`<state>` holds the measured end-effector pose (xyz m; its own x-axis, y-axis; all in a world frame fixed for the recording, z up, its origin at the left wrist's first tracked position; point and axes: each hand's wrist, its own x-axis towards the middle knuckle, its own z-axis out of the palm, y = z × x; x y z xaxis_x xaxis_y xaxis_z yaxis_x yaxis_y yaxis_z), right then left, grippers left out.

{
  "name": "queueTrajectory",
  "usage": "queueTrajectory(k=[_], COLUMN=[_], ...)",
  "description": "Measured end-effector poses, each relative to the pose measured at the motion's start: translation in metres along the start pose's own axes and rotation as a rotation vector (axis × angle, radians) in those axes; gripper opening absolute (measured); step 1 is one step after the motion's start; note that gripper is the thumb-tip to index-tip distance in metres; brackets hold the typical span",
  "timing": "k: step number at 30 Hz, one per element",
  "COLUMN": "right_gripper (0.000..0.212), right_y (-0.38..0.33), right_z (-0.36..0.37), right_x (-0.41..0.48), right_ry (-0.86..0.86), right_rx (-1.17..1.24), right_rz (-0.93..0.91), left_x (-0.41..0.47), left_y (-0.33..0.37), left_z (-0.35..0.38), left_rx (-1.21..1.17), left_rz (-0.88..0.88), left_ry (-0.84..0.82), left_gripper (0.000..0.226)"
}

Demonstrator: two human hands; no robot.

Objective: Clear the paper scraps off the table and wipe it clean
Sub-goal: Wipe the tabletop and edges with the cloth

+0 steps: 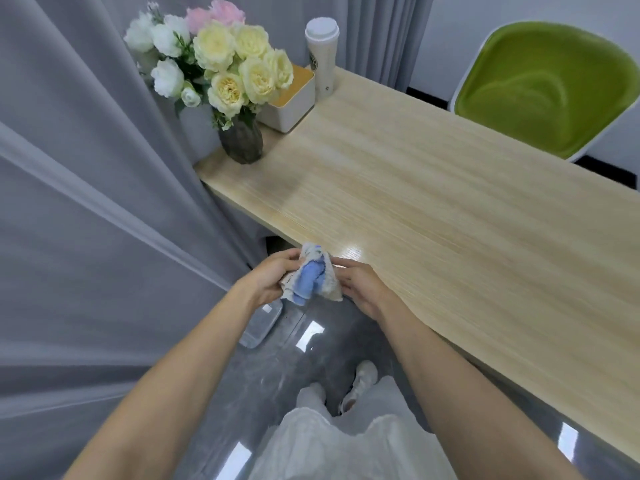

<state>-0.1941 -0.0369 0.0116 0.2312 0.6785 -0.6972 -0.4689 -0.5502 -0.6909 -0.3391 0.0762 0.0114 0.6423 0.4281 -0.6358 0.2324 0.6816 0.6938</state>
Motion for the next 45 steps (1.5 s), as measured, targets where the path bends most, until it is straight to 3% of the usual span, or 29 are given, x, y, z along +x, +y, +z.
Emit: queueTrajectory(k=[3,7,11,14,19,21,24,25,28,29,37,42,45], right_gripper=[0.026,0.045,0.018,0.016,0.027,0.03,0.058,0.055,0.013,0.009,0.017,0.035,0.045], right_y=[-0.004,-0.005,-0.003,-0.003,-0.008,-0.011,-0.015,-0.016,-0.021,-0.022,-0.044,-0.064,-0.074], right_z=[0.009,0.013,0.022,0.026,0.031,0.031,0.023,0.019,0.005,-0.001,-0.037,-0.056,-0.08], right_x=[-0.009,-0.011,-0.014,-0.017,-0.035,-0.037,-0.032,-0.028,-0.021,-0.019,0.006,0.019,0.024], right_ry=[-0.033,0.123,0.36,0.461,0.172,0.201,0.299,0.315,0.336,0.34,0.406,0.312,0.196], right_rx=[0.087,-0.144,-0.35,-0.243,0.073,0.099,0.103,0.108,0.205,0.219,0.11,0.193,0.19], right_rz=[-0.034,-0.091,-0.2,-0.229,-0.127,-0.16,-0.183,-0.166,-0.12,-0.11,-0.045,-0.04,-0.076], left_x=[-0.003,-0.008,-0.009,-0.009,-0.01,-0.01,-0.006,-0.004,0.003,0.006,0.046,0.063,0.081], left_y=[0.004,0.006,0.006,0.007,0.012,0.016,0.023,0.026,0.036,0.038,0.033,0.024,0.028], left_z=[0.003,0.0,0.005,0.009,0.023,0.029,0.035,0.036,0.036,0.035,0.073,0.12,0.117], left_rx=[0.01,0.076,0.154,0.104,0.196,0.209,0.226,0.25,0.321,0.333,0.532,0.603,0.4], left_rz=[-0.005,-0.029,-0.005,0.037,0.066,0.069,0.072,0.079,0.115,0.126,0.23,0.214,0.109], left_ry=[0.02,-0.001,0.063,0.148,0.106,0.072,0.047,0.049,0.172,0.229,0.344,0.124,0.064], left_gripper=[0.028,0.03,0.027,0.015,0.025,0.019,0.009,0.008,0.007,0.008,0.014,0.032,0.047])
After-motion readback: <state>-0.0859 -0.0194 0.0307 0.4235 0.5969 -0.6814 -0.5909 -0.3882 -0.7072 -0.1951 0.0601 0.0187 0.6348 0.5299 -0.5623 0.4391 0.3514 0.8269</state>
